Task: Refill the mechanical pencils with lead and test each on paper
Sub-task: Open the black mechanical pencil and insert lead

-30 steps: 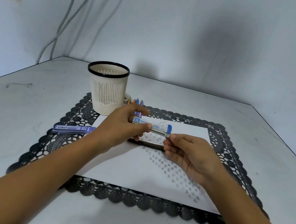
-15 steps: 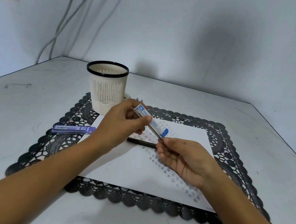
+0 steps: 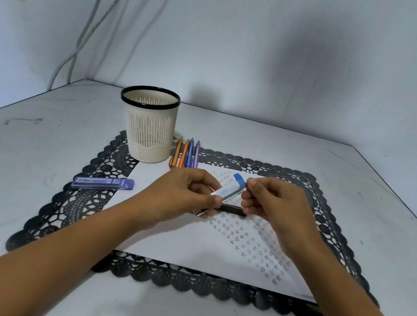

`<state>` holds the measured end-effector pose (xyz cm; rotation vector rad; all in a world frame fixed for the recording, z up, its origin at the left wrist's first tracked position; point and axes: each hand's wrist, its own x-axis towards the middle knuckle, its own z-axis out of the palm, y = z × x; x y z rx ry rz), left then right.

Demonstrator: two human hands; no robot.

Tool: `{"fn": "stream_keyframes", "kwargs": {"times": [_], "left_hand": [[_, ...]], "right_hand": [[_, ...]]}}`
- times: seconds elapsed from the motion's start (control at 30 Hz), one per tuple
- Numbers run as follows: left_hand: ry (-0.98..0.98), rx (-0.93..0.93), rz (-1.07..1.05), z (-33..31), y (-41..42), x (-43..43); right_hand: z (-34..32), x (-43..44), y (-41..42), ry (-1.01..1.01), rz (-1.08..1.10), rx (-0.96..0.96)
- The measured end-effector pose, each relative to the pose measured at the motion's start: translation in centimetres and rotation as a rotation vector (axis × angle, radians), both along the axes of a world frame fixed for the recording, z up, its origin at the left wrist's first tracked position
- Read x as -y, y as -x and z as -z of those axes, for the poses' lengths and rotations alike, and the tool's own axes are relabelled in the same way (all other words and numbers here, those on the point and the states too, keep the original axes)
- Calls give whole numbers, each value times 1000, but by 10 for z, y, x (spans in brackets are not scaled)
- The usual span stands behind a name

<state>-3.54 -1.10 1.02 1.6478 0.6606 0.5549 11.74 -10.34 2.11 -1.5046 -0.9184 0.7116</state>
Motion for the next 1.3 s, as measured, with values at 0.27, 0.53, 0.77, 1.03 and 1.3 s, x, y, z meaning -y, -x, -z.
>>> {"fn": "stream_keyframes", "kwargs": {"times": [0.27, 0.53, 0.77, 1.03, 1.3], "left_hand": [[-23, 19, -9, -1, 1, 0], [-70, 0, -5, 2, 0, -2], [-80, 8, 16, 2, 0, -2], [-81, 21, 21, 3, -1, -1], [-77, 18, 25, 3, 0, -2]], "right_hand": [[3, 2, -1, -7, 69, 406], [1, 2, -8, 41, 124, 651], [0, 2, -11, 108, 65, 634], [-2, 1, -15, 83, -25, 447], [-5, 2, -21, 55, -99, 277]]}}
